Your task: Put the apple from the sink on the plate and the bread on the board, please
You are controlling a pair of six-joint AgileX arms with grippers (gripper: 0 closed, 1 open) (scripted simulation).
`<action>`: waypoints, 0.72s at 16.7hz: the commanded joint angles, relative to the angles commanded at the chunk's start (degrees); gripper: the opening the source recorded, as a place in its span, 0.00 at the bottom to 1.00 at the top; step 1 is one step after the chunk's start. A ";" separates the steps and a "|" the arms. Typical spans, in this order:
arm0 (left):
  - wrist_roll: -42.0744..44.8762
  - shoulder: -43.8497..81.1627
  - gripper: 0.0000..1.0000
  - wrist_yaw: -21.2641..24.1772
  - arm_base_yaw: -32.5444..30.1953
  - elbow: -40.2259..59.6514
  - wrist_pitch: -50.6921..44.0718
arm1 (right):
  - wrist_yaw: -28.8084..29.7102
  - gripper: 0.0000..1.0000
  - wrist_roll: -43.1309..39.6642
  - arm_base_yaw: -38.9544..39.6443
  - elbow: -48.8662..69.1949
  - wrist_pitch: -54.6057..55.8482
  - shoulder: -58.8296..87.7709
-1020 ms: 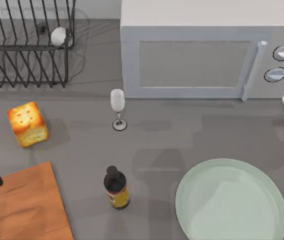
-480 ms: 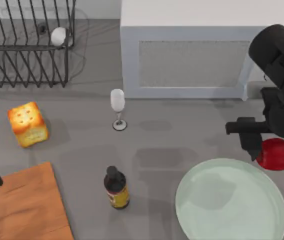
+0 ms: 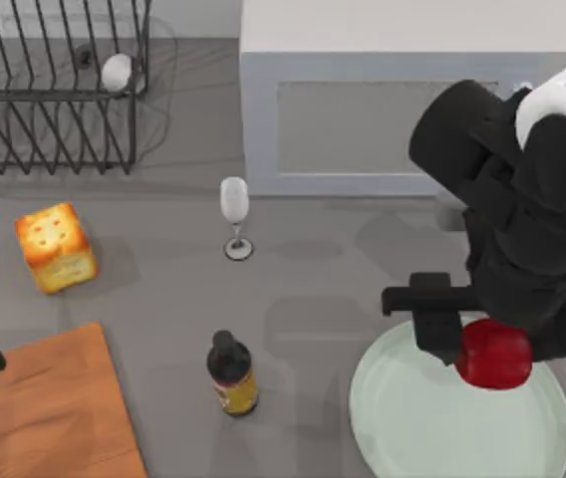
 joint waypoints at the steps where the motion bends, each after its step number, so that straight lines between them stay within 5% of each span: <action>1: 0.00 0.00 1.00 0.00 0.00 0.00 0.00 | 0.00 0.00 0.00 0.00 0.00 0.00 0.00; 4: 0.00 0.00 1.00 0.00 0.00 0.00 0.00 | 0.00 0.00 0.00 0.00 0.00 0.00 0.00; 12: 0.00 0.00 1.00 0.00 0.00 0.00 0.00 | 0.00 0.60 0.00 0.00 0.00 0.00 0.00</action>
